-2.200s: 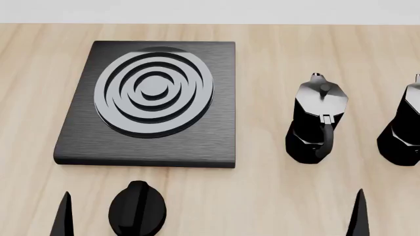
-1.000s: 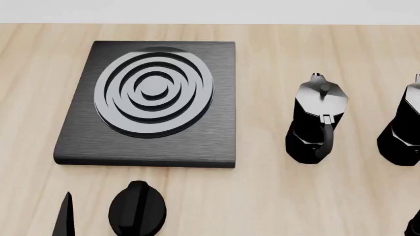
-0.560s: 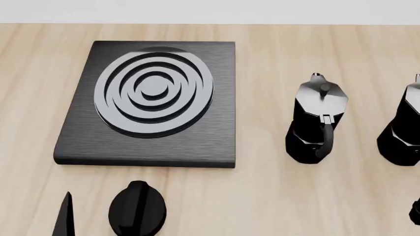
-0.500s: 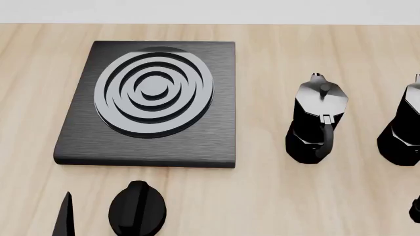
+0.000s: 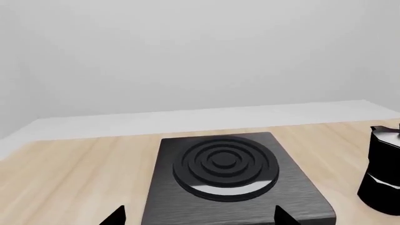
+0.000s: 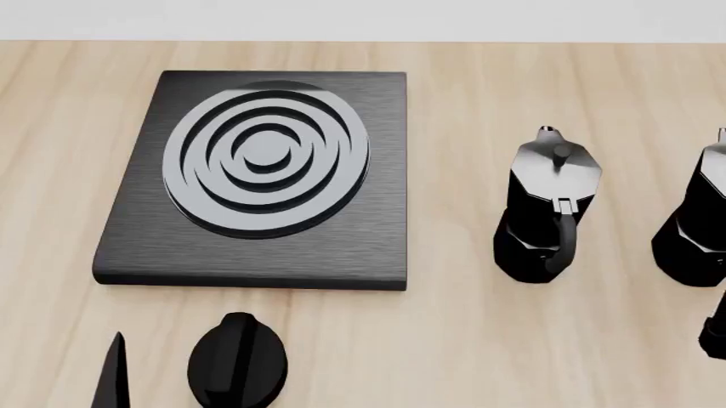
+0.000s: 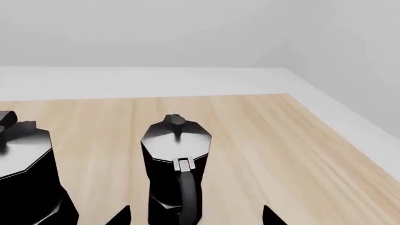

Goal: Put the right moka pot on the stove.

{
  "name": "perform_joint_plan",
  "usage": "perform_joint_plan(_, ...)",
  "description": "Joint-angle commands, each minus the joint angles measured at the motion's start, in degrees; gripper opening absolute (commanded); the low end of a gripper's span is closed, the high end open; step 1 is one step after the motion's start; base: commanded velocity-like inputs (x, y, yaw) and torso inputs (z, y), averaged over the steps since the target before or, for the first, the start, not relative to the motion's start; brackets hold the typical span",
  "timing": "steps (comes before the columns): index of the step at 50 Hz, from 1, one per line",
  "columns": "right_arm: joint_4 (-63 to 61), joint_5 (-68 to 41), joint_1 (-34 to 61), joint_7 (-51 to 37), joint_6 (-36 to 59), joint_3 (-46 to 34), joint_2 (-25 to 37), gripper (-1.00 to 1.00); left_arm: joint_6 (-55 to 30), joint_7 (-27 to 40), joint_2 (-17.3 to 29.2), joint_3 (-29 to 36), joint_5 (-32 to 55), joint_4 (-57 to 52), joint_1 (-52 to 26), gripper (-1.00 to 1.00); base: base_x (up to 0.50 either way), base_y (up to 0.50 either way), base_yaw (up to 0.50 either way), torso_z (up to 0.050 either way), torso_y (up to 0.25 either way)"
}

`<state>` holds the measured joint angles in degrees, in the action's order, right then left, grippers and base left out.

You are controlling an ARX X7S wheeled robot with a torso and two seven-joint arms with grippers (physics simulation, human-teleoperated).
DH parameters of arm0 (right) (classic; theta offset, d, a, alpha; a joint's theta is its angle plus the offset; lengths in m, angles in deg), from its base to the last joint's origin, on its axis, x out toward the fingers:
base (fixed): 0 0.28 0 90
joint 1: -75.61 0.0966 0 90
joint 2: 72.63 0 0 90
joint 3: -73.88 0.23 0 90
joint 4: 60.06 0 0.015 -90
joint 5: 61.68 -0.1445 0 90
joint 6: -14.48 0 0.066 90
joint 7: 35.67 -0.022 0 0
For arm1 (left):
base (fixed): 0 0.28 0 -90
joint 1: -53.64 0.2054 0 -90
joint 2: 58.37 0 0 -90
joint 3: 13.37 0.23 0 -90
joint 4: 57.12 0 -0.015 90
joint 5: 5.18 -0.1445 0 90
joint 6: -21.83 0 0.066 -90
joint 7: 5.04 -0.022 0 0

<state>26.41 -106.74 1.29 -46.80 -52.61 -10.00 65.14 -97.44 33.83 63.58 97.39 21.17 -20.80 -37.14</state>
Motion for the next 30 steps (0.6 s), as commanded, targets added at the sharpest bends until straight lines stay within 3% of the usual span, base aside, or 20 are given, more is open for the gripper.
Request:
perform_joint_plan(1, 4.40, 1.61, 5.44, 1.26, 1.02, -3.56, -0.99, 1.00, -0.03, 0.27, 0.19, 0.37, 0.11, 0.14, -0.27, 1.00, 0.00, 0.00, 0.00, 0.000, 0.000)
perform_joint_plan(30, 14.32, 6.00, 12.48, 3.71, 0.23, -8.59, -3.93, 1.00, -0.11, 1.28, 0.68, 1.07, 0.10, 0.26, -0.57, 1.00, 0.00, 0.00, 0.00, 0.000, 0.000)
